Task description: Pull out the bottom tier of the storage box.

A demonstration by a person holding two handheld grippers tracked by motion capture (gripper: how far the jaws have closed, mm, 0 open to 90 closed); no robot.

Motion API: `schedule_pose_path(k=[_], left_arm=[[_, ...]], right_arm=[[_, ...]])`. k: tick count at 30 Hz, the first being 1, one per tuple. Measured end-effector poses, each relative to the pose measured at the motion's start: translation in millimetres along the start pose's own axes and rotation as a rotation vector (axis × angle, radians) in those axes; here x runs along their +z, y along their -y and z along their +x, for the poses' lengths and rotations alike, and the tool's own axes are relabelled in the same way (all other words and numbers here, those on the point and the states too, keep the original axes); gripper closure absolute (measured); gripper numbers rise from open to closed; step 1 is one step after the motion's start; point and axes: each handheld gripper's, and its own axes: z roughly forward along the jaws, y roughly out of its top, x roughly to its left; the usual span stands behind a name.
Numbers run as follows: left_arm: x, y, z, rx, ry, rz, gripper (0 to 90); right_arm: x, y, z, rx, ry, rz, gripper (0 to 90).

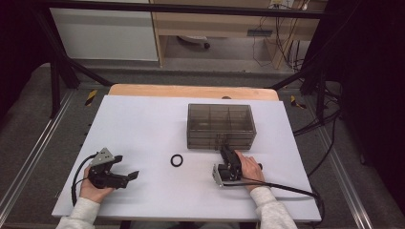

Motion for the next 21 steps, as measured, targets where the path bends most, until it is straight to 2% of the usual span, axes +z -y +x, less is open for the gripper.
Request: schedule_pose_path(k=[21], left_arm=[[-0.7, -0.1, 0.0, -0.001, 0.001, -0.002, 4.5]], right_arm=[[-1.2, 0.6, -1.8, -0.019, -0.009, 0.009, 68.7]])
